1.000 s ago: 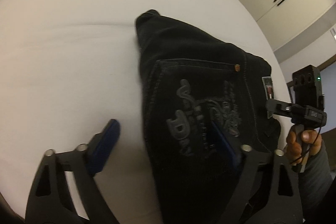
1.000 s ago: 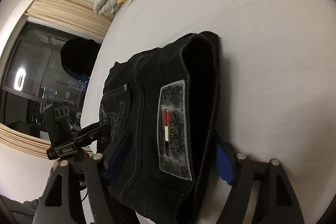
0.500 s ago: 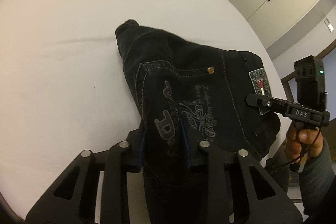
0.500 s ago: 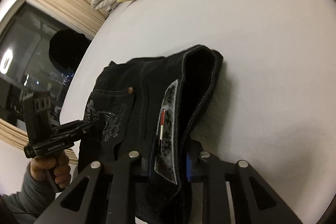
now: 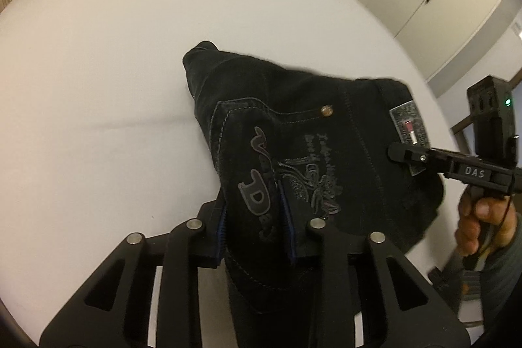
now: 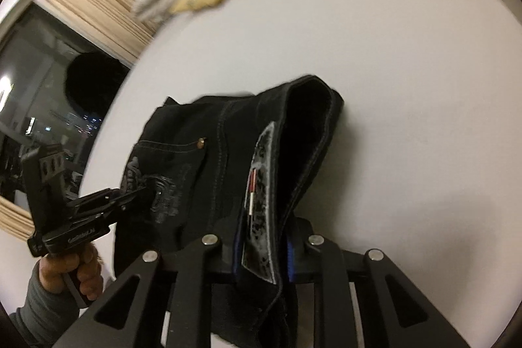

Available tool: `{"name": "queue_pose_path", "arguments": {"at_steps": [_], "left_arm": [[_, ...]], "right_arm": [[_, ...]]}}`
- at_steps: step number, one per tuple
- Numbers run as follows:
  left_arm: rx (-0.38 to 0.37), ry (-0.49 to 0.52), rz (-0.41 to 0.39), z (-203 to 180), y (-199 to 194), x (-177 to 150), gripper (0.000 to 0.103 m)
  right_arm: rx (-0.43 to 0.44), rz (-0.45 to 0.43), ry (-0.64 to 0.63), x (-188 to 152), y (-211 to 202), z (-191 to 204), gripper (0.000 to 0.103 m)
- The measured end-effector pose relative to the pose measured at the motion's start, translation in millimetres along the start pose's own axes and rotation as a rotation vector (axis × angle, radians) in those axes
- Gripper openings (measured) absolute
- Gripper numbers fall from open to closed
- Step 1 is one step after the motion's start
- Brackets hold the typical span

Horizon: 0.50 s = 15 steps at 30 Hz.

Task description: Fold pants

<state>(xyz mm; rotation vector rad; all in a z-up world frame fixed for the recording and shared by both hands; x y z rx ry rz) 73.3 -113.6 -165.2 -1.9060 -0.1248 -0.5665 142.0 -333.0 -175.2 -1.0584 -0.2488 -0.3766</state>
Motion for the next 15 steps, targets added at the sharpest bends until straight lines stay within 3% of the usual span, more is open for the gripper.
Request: {"name": "queue_pose_path", "arguments": {"at_steps": [4,5,8,9,11,15], "left_arm": [[0.023,-0.022,-0.032,4,-2,-5,0.038],[0.026,-0.030,-0.037,2,-2,-5,0.041],[0.069,-0.040,-0.068,-2,-10,-5,0.049],[0.092,-0.038,-0.089,-3,-17,-5,0.054],[0.145,-0.032,-0.153,-1,-36,-6,0.074],[0.310,-0.012,-0.297,-11,-84,-5,0.096]], "right_arm": [[-0.010,-0.021,0.015,-6,0,-9,0.043],[-0.030,-0.025,0.025,-4,-1,-12,0.053],[-0.069,-0.039,0.027,-5,-12,-12,0.056],[-0.091,-0.054,0.015,-5,-21,-10,0.056],[-0.134,-0.098,-0.011,-5,-37,-3,0.059],[-0.215,-0.259,-0.067,-8,-90,24,0.071]]}}
Point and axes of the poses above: each gripper's, at about its wrist camera, not at the fingertips, and y roughly the way its jaws point, z to its left, x to its top, the point moved 4 cm from there along y, roughly the way its jaws point, and after that the axes turned 4 degrees about -x, right-handed, at the moved point
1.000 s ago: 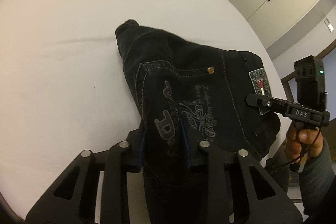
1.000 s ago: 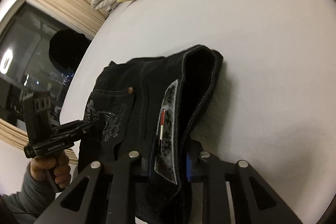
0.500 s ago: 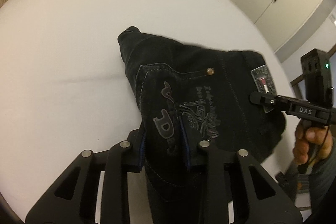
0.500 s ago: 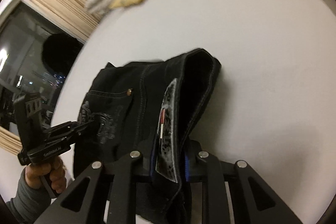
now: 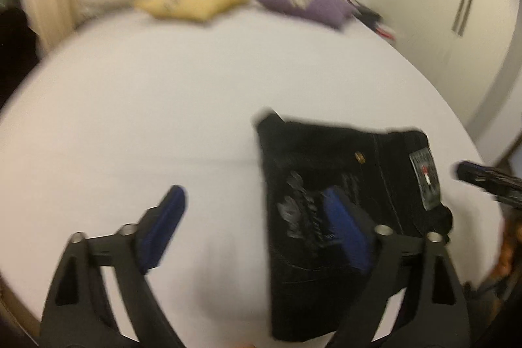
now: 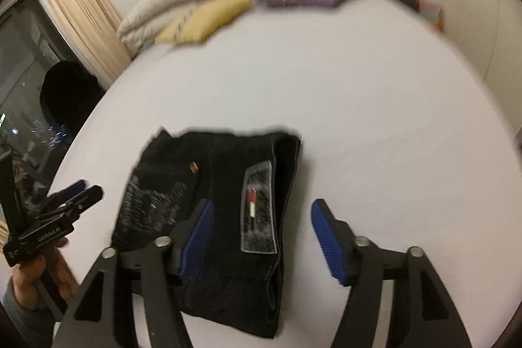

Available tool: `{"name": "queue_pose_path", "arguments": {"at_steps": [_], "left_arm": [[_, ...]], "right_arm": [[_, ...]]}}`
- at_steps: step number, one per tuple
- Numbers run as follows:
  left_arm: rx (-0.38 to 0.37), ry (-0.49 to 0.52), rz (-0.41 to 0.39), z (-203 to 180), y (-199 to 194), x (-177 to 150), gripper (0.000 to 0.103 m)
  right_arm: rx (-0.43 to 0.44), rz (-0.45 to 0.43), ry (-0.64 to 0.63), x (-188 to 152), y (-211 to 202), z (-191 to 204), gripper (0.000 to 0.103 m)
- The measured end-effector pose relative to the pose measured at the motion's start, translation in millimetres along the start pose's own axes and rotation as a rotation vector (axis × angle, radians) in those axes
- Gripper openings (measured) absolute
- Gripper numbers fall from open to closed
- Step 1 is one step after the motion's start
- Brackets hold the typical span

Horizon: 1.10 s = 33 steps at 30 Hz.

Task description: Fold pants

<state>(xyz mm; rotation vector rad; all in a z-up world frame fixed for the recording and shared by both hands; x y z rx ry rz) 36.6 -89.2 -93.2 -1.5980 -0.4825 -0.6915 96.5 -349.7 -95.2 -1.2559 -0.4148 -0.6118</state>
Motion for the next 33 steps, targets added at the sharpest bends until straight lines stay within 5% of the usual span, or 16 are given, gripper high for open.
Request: {"name": "queue_pose_path", "arguments": {"at_steps": [4,6,9,11,19,33], "left_arm": [[0.194,0.024,-0.156,-18,-58,18,0.099],[0.208,-0.005,-0.194,-9,-89,25,0.100],[0.239,-0.017,-0.233,-2,-125,27,0.101],[0.272,0.003,-0.264,-10,-138,25,0.101],[0.178,-0.024,-0.232,-13,-174,22,0.101],[0.141,-0.028,-0.178,-20,-160,9,0.101]], "right_arm": [[-0.060,-0.203,-0.044,13,-64,27,0.092],[-0.086,-0.314,-0.070,15,-99,43,0.103],[-0.102,-0.410,-0.114,17,-135,67,0.103],[-0.114,-0.413,-0.139,17,-144,80,0.103],[-0.120,-0.367,-0.126,13,-150,77,0.103],[-0.154,-0.337,-0.096,-6,-154,72,0.103]]}}
Point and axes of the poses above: each gripper's, at about its wrist camera, not at the fingertips, and y roughly the way its jaws point, z to its left, x to its top, the point moved 4 cm from there along y, roughly the way its jaws point, and after that the axes turned 4 degrees about -x, right-handed, at the moved point
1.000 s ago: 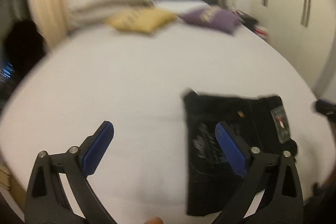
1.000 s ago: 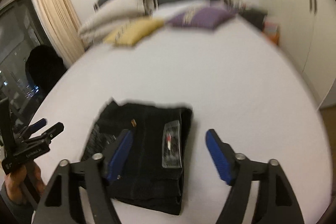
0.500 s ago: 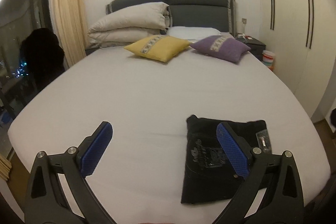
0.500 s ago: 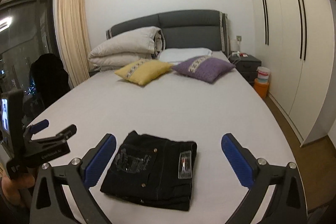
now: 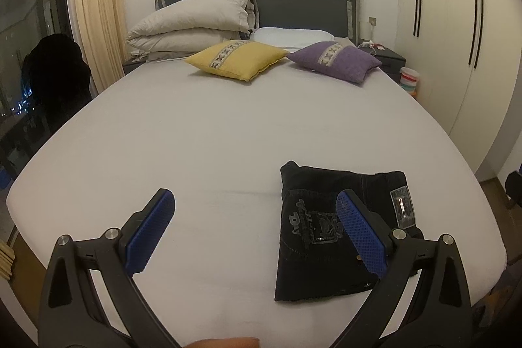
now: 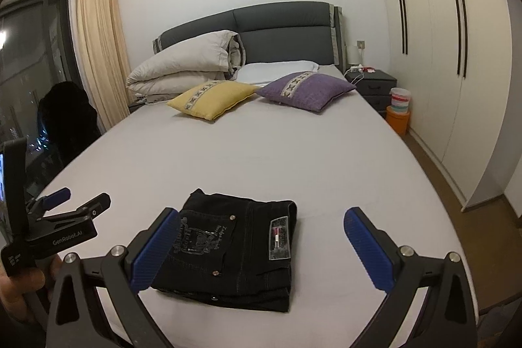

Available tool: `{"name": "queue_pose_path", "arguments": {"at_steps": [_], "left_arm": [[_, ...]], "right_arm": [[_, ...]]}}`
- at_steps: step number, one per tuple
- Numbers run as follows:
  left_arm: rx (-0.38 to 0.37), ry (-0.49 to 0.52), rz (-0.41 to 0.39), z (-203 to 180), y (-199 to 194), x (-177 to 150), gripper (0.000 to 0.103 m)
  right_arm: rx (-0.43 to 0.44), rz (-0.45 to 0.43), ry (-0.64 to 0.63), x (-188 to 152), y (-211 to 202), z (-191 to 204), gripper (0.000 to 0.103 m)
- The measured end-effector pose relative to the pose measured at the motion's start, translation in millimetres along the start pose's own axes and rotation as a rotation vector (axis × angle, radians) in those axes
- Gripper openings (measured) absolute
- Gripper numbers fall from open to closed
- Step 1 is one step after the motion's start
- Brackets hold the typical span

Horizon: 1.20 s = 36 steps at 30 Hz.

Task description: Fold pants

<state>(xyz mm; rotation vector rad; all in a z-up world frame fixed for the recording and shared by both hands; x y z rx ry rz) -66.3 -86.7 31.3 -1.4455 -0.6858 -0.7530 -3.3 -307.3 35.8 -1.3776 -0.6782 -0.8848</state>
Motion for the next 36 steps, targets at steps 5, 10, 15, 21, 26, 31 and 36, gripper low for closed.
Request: {"name": "queue_pose_path", "arguments": {"at_steps": [5,10,15,21,26,31,36], "left_arm": [[-0.005,0.001,0.014,-6,-1,-5,0.101],[-0.058,-0.005,0.054,-15,-1,-10,0.101],[-0.063,-0.005,0.062,-18,-1,-11,0.101],[-0.065,0.002,0.068,-22,-1,-12,0.101],[-0.064,0.007,0.070,-23,-2,-13,0.101],[-0.064,0.006,0.069,-22,-2,-13,0.101],[-0.065,0.007,0.070,-23,-2,-14,0.101]], "right_arm": [[-0.012,0.021,-0.009,-3,-3,8,0.103],[0.003,0.037,-0.009,-8,-3,13,0.103],[-0.004,0.028,-0.009,-5,-9,14,0.103],[-0.025,0.028,-0.015,-5,-14,14,0.103],[-0.031,0.038,-0.012,-5,-14,13,0.103],[-0.040,0.053,-0.005,-6,-14,13,0.103],[-0.042,0.064,-0.003,-10,-13,14,0.103]]}}
Point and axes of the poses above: each gripper's, at about its wrist camera, not at the fingertips, and y roughly the way its jaws point, z to its left, x to its top, the point moved 4 cm from there along y, roughly the way its jaws point, and after that the axes turned 4 degrees about -x, right-handed, at the moved point
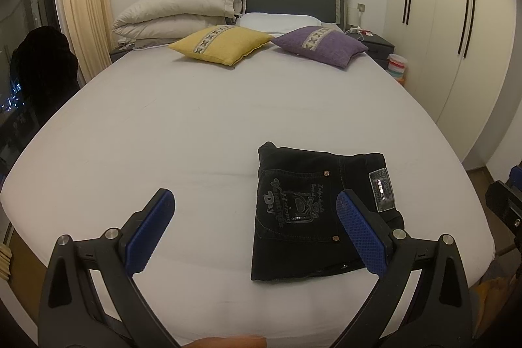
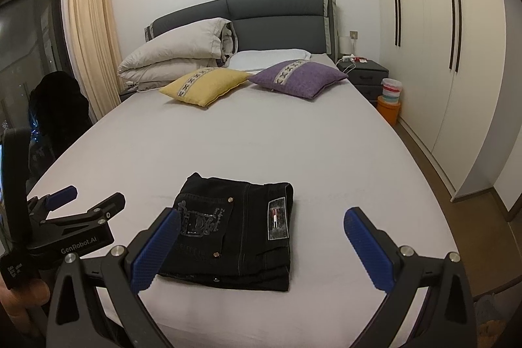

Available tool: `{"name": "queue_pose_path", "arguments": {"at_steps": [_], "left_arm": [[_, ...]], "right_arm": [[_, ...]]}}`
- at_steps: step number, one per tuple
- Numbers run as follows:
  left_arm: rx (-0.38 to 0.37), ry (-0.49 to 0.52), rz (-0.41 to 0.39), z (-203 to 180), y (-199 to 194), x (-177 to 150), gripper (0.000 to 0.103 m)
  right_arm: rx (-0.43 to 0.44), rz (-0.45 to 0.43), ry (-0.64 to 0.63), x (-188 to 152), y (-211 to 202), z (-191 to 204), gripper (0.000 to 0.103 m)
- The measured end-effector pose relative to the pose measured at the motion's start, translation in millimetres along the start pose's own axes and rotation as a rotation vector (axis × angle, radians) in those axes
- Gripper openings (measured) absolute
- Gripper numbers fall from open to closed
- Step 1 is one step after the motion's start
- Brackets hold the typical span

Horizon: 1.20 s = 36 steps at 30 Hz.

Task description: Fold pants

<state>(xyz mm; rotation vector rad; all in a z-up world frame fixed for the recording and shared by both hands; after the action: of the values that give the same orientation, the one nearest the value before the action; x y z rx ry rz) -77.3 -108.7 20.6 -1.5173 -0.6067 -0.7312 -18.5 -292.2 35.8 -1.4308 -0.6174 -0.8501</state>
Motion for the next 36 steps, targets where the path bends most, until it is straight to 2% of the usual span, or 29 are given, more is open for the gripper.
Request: {"name": "queue_pose_path", "arguments": {"at_steps": [36], "left_arm": [[0.002,-0.004,0.016,4.7,1.4,-7.9,0.101]], "right_arm": [[0.002,0.013,-0.001,-2.4,1.9,1.9,0.103]]}}
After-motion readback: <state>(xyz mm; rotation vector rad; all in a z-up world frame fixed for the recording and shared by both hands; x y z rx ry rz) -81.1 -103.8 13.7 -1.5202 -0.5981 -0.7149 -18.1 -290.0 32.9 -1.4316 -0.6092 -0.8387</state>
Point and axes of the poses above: each gripper's, at about its wrist camera, not at the fingertips, and y roughly the way its jaws point, z to its left, x to its top, the point moved 4 cm from there along y, roughly the way its jaws point, and after that the axes turned 4 degrees about -x, right-handed, at the moved point
